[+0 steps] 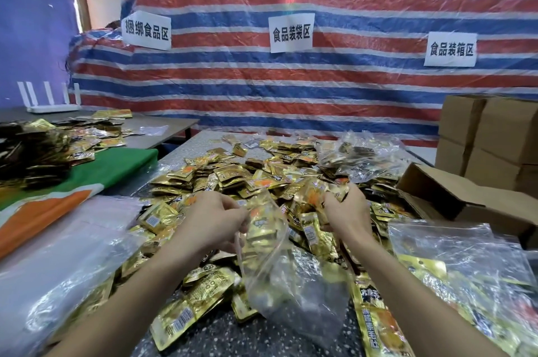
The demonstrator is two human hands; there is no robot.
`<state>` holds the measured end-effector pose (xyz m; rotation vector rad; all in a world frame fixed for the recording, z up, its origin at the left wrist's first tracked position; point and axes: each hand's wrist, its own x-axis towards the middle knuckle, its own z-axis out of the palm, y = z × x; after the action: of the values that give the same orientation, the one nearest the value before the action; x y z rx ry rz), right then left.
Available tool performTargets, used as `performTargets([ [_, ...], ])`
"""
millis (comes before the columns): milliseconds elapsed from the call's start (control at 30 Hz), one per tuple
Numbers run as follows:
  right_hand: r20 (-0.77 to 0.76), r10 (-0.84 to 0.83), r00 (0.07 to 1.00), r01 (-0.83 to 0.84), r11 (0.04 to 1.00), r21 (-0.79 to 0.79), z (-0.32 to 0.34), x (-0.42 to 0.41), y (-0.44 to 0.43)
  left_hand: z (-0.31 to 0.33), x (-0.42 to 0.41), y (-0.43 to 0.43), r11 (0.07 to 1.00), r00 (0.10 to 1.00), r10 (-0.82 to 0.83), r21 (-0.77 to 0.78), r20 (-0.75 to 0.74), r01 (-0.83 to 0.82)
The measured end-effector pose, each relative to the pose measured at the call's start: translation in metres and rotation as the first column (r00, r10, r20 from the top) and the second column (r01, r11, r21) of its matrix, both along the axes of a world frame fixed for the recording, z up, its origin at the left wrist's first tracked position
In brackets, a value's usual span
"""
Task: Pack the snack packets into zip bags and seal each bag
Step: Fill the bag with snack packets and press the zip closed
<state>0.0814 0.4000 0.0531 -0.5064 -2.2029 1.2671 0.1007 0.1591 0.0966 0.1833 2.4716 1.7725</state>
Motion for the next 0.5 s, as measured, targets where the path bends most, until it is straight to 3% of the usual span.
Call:
performTargets([
  [133, -0.225, 0.100, 0.969, -0.177, 0.919, -0.353, 0.039, 0.025, -0.005, -0.002, 0.001, 0.005, 1.000, 0.999, -0.017, -0.019, -0.027, 0.017],
  [233, -0.302, 0.156, 0.941, -0.284, 0.847, -0.450, 0.071, 0.051, -0.009, -0.003, 0.001, 0.010, 0.999, 0.998, -0.013, -0.032, -0.059, 0.011],
  [367, -0.137, 0.345, 0.929, -0.365, 0.790, -0.493, 0.099, 0.077, -0.013, -0.003, 0.003, 0.017, 1.000, 0.995, 0.012, -0.020, -0.095, -0.014],
  [500, 0.097, 0.340, 0.935, -0.298, 0.906, -0.302, 0.102, 0.085, -0.022, -0.002, 0.003, 0.025, 0.999, 0.997, 0.012, 0.038, -0.072, -0.010],
])
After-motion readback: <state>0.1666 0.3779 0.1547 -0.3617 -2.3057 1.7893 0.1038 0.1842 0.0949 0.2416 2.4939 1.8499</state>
